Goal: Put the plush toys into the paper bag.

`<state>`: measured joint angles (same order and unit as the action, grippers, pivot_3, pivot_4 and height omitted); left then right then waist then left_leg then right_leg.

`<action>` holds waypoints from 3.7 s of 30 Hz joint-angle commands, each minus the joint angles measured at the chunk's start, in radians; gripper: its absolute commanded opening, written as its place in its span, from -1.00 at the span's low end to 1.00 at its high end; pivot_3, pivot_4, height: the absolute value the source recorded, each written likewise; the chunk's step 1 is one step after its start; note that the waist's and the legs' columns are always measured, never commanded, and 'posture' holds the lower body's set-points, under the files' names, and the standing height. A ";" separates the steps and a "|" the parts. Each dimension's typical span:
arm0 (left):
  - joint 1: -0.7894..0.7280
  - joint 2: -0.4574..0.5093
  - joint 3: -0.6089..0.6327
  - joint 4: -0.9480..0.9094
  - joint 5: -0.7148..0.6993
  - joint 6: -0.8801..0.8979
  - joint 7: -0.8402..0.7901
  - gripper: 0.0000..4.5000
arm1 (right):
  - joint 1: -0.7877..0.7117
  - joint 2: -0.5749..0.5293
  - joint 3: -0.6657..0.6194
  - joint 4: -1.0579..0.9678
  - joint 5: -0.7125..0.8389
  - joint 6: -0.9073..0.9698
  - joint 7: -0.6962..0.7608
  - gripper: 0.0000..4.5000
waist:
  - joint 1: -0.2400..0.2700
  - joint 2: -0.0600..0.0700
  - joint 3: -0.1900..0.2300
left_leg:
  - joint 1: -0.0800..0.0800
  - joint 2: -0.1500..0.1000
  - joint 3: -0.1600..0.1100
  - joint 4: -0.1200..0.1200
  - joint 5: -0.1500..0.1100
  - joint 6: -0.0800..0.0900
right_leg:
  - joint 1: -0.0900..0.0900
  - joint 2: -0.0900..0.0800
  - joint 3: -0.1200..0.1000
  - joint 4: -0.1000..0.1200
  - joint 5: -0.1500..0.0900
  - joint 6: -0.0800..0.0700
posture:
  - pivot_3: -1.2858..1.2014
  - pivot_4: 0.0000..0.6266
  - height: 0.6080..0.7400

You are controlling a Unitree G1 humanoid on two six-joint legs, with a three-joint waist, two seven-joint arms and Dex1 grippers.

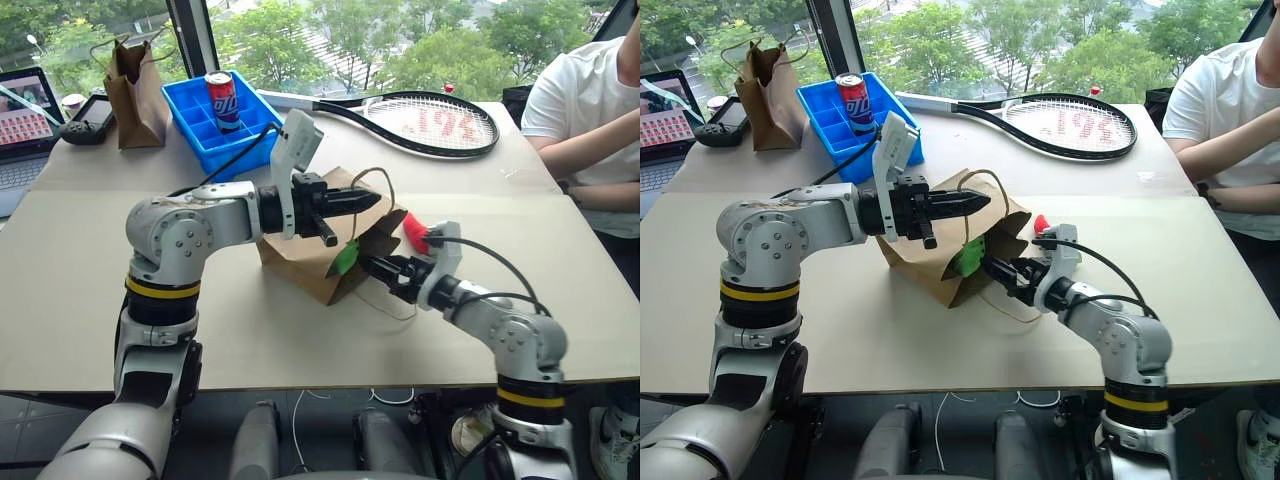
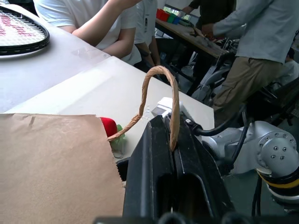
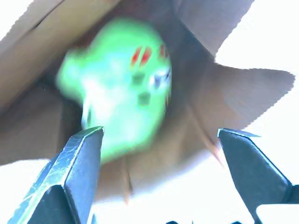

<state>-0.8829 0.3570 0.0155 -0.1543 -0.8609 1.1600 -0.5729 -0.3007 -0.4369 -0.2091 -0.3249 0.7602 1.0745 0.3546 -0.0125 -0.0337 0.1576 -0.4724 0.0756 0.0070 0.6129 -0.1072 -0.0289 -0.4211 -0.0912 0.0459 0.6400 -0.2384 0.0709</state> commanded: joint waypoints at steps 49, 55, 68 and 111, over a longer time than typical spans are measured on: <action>0.016 -0.044 0.038 -0.109 -0.064 0.053 0.059 -1.00 | -0.376 0.083 0.238 0.429 -0.199 -0.171 0.273 -1.00 | 0.003 0.002 0.003 | 0.004 -0.011 -0.005 -0.002 0.001 0.000 | 0.000 0.005 0.019 0.001 -0.001 0.004 | 0.03 -0.52 1.00; 0.021 -0.047 0.044 -0.117 -0.082 0.068 0.080 -1.00 | -0.412 0.279 0.034 0.603 -0.100 -0.227 0.165 -1.00 | -0.005 0.002 0.003 | 0.004 -0.010 -0.005 -0.002 0.001 0.000 | 0.000 0.005 0.019 0.002 0.000 0.004 | 0.03 -0.52 1.00; 0.027 -0.024 0.040 -0.104 -0.077 0.060 0.087 -1.00 | -0.433 0.511 -0.188 0.702 -0.006 -0.344 -0.095 -0.13 | -0.009 0.003 0.004 | 0.005 -0.008 -0.006 -0.002 0.001 0.000 | 0.000 0.008 0.019 0.002 0.000 0.003 | 0.03 -0.52 1.00; -0.015 0.024 0.020 -0.014 0.016 -0.022 -0.001 -1.00 | 0.084 -0.301 0.428 -0.075 -0.397 -0.488 0.442 -0.62 | 0.001 0.004 0.005 | 0.005 -0.008 -0.007 -0.002 0.001 0.000 | 0.001 0.012 0.025 -0.001 -0.004 0.007 | 0.03 -0.52 1.00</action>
<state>-0.8594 0.3708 0.0120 -0.1460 -0.8432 1.1522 -0.5657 -0.2155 -0.7297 0.2720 -0.3557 0.3018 0.5813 0.7442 -0.0115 -0.0298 0.1626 -0.4672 0.0675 0.0003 0.6112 -0.1065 -0.0294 -0.4200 -0.0794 0.0707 0.6391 -0.2427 0.0779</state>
